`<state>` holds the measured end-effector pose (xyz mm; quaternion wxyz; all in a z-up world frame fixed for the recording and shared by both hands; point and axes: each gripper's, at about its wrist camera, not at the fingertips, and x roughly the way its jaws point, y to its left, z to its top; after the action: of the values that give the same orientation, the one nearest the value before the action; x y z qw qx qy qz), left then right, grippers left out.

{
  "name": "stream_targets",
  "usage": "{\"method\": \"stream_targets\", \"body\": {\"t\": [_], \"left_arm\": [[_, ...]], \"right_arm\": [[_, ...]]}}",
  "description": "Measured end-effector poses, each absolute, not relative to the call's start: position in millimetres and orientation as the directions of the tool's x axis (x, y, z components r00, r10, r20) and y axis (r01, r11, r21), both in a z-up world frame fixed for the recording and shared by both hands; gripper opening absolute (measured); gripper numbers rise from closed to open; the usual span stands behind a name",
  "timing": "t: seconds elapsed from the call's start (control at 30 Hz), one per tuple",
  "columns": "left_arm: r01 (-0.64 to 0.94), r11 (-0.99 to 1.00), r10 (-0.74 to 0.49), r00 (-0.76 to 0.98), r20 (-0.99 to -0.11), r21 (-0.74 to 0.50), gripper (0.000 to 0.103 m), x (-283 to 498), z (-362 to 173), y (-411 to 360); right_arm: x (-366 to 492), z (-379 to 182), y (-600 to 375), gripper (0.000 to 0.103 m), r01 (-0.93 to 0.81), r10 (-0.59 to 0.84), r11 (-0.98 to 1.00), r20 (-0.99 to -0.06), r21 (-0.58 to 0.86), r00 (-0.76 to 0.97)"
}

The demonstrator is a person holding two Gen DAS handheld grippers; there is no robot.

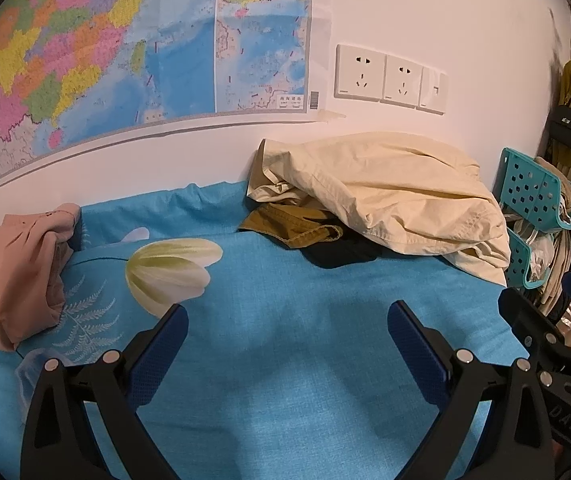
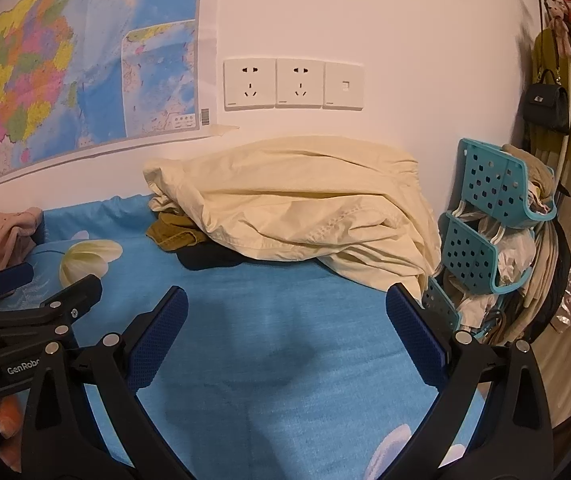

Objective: Fold large clothes
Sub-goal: 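Reach the right tool to the cream jacket and grasp its edge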

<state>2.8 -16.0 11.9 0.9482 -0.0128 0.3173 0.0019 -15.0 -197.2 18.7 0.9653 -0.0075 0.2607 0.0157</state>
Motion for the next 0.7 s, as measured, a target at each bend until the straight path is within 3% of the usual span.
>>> {"method": "stream_targets", "body": {"t": [0.27, 0.53, 0.7], "left_arm": [[-0.041, 0.998, 0.007, 0.774, -0.633, -0.039, 0.097, 14, 3, -4], [-0.124, 0.991, 0.063, 0.725, -0.686, -0.04, 0.097, 42, -16, 36], [-0.162, 0.986, 0.092, 0.717, -0.691, -0.036, 0.097, 54, -19, 55]], "right_arm": [[-4, 18, -190, 0.098, -0.091, 0.059, 0.995, -0.5, -0.039, 0.864], [70, 6, -156, 0.098, -0.206, 0.104, 0.97, -0.553, -0.126, 0.827], [130, -14, -125, 0.083, -0.273, 0.115, 0.946, -0.603, -0.177, 0.79]]}}
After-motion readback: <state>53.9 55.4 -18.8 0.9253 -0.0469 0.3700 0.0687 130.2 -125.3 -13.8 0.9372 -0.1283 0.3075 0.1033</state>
